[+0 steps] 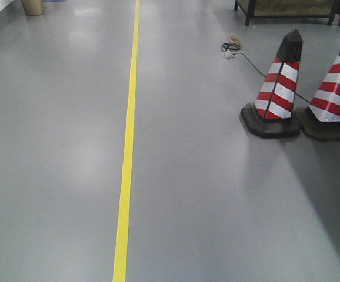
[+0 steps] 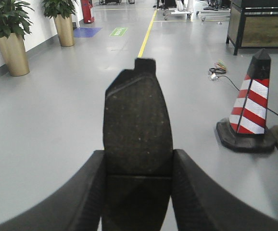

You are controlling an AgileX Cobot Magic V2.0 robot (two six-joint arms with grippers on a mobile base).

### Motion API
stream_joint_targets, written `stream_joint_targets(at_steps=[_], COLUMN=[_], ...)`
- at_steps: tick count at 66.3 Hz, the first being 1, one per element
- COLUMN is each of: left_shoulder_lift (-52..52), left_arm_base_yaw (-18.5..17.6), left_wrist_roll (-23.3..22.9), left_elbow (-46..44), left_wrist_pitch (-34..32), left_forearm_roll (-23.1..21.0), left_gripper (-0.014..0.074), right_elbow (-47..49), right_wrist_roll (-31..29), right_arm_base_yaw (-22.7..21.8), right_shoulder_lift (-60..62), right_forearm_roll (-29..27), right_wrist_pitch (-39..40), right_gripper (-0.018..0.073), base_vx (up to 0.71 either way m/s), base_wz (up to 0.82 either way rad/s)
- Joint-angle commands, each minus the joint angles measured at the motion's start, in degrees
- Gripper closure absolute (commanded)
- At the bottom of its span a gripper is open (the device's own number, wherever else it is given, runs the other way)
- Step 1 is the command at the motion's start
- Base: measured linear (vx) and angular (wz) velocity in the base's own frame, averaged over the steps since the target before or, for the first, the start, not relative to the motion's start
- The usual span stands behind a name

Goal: Move and align brake pads A on conveyor
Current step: 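Drive forward along the yellow floor line past the striped cones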

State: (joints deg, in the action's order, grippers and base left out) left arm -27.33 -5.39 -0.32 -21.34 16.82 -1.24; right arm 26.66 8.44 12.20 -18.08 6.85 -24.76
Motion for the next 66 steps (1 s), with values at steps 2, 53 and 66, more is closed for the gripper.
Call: stream_joint_targets(at_steps=[2,53,66], left_shoulder_lift=[-0.2,-0.2,-0.2], left_arm_base_yaw=[-0.3,-0.3,-0.3], left_wrist_roll=[-0.2,-0.2,-0.2], left_elbow=[-1.7,-1.7,-1.7], left_wrist_pitch=[-5.4,-5.4,-5.4], left_forearm_roll=[-0.4,-0.4,-0.4], left_gripper=[0.0603,0.0603,0.0603], right_elbow=[1.7,1.7,1.7], right_wrist_roll=[-0.2,-0.2,-0.2], right_arm_base_yaw=[-0.2,-0.2,-0.2], right_shoulder_lift=[-0.3,-0.3,-0.3], right_forearm_roll=[0.6,0.6,0.6], right_wrist_pitch=[5.8,5.8,5.8], right_gripper=[0.0564,0.0564,0.0564], base_vx=[0.74,0.70,0.64], base_wz=[0.06,-0.02,0.00])
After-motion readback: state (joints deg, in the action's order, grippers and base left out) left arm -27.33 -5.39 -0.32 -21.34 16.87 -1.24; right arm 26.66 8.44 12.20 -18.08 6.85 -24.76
